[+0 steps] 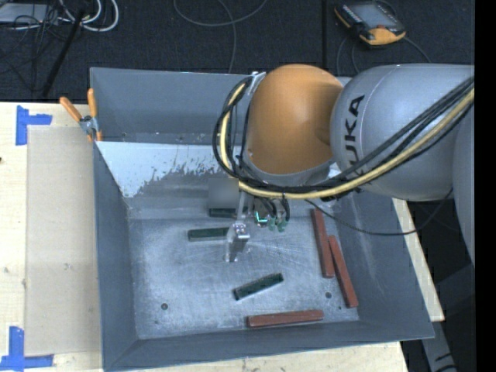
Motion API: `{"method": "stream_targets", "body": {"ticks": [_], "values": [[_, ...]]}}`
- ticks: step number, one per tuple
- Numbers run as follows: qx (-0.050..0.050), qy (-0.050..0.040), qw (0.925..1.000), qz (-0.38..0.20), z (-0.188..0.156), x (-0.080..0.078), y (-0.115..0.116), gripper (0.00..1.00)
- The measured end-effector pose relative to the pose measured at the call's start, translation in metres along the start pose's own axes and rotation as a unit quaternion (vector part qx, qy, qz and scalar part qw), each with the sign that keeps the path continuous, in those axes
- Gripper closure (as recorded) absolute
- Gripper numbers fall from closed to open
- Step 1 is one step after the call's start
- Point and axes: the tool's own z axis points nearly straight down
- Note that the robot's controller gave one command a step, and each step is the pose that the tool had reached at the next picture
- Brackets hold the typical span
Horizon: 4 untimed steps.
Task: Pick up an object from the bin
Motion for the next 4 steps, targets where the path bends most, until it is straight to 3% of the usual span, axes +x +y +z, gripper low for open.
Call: {"method": "stream_targets", "body": {"ticks": [1, 2, 3, 4], "values": [[0.000, -0.0037, 1.0000, 0.002, -0.004, -0.002, -0.001, 0.00], [-0.001, -0.0067, 0.9991, -0.041, 0.035, -0.020, -0.014, 0.00], [0.000, -0.0052, 0.9956, -0.094, 0.091, -0.038, -0.045, 0.00], [-0.001, -0.0050, 0.9987, -0.050, 0.126, -0.043, -0.022, 1.00]]}}
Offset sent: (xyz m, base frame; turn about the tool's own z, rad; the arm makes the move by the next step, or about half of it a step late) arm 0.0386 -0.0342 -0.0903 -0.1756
